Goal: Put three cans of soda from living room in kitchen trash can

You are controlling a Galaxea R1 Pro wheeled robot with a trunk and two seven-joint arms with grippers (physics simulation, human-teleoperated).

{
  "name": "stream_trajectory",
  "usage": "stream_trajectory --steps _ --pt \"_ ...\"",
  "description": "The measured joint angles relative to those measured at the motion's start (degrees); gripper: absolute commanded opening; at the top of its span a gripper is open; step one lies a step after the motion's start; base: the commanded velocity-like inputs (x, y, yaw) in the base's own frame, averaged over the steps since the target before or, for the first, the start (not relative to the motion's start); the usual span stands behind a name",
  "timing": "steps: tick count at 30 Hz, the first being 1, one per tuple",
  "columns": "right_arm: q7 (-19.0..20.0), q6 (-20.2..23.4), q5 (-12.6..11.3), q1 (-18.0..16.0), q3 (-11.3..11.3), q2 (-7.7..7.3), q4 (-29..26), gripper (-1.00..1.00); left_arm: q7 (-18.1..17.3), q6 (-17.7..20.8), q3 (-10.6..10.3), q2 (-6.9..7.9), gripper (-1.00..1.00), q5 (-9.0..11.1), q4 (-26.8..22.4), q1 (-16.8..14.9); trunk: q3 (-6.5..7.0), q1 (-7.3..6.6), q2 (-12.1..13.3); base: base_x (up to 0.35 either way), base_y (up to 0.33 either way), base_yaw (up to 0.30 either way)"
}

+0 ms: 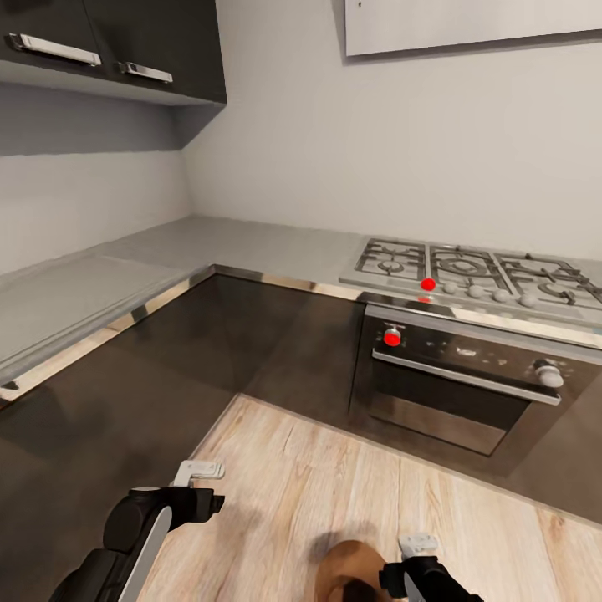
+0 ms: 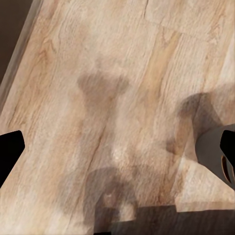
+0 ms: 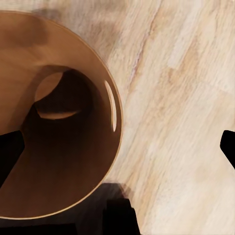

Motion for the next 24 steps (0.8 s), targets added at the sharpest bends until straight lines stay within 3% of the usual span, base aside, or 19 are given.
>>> stream_trajectory --steps 24 --pt "-0.8 -0.3 -0.1 -1.8 0.1 0.0 2.6 1.0 0.0 0.0 -1.6 -0.09 1.0 -0.1 0.1 0.1 -4.31 5.27 -9.6 0.0 0.0 0.0"
